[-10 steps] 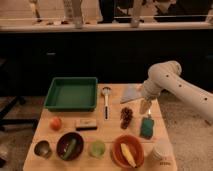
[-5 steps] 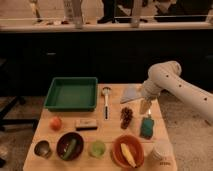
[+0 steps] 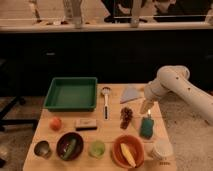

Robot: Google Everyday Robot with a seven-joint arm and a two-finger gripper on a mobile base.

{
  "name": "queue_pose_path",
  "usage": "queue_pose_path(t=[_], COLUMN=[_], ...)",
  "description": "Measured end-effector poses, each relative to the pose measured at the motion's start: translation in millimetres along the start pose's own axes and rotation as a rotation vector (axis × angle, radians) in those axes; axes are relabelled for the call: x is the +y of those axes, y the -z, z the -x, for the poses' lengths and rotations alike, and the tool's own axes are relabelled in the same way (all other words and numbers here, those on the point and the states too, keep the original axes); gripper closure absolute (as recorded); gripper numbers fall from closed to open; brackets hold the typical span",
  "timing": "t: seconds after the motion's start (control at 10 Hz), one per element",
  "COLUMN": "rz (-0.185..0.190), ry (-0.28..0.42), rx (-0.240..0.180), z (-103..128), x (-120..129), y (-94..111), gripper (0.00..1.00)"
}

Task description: Place towel in tray

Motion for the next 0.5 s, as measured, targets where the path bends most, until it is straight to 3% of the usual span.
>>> queue_pose_path(t=[0.5], rz=[-0.005], ry=[0.012], rx=[-0.016], z=[5.9], x=[-14.5], y=[-17.6], gripper=[0.20])
